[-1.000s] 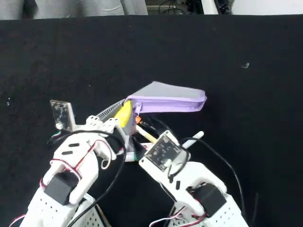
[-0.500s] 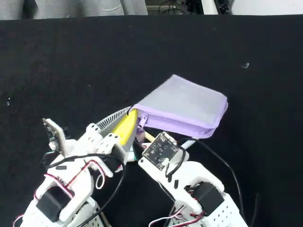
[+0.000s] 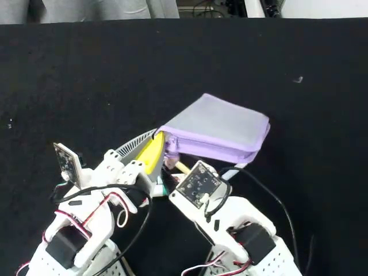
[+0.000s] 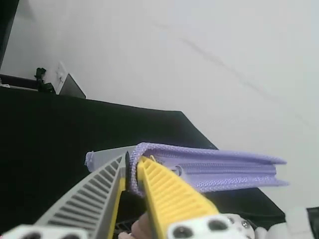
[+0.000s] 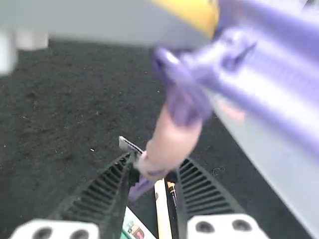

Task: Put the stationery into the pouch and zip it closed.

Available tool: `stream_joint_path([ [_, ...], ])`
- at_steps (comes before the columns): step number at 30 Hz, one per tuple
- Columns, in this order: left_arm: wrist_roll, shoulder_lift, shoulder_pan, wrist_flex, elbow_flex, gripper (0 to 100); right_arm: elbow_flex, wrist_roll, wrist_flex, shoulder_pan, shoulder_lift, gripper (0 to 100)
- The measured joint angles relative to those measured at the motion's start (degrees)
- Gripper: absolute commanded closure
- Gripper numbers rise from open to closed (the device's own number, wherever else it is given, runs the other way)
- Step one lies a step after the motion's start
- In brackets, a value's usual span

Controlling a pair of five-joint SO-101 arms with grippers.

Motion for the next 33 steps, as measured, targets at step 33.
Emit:
stream_joint_path([
  [33,0.0,-0.09,-9.49,0.0,3.78,97,-10.02,2.46,7.91,8.53,0.0,98.8],
])
